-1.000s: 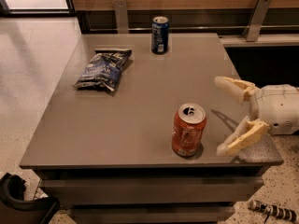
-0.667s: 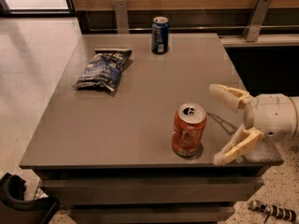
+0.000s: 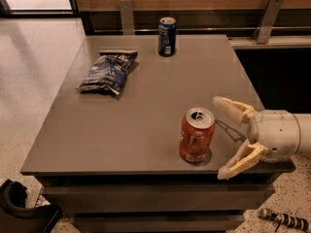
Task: Move coke can near pepsi can
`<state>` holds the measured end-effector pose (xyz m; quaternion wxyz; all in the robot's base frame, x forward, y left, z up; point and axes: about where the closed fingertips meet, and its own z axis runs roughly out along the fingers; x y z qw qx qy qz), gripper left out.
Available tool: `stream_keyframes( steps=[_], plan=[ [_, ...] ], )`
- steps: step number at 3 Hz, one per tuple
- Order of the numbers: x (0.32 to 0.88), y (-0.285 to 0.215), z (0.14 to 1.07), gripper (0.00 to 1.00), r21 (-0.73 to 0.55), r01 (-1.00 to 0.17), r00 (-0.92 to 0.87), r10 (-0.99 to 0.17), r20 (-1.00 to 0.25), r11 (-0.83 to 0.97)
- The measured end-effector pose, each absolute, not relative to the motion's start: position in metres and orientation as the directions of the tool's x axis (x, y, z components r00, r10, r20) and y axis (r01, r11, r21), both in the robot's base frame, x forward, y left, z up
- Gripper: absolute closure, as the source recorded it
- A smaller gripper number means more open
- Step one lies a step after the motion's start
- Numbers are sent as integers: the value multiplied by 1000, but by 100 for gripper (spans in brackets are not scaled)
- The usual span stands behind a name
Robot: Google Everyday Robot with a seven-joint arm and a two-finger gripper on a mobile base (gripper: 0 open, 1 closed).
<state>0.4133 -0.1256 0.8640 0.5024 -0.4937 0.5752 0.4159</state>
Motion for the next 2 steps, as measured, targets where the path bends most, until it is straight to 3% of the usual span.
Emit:
stream_keyframes(
  steps=[1, 2],
  plan=[
    [414, -120, 856, 2, -4, -987, -12, -97, -995, 161],
    [413, -112, 855, 24, -13, -989, 2, -73, -997, 146]
  ],
)
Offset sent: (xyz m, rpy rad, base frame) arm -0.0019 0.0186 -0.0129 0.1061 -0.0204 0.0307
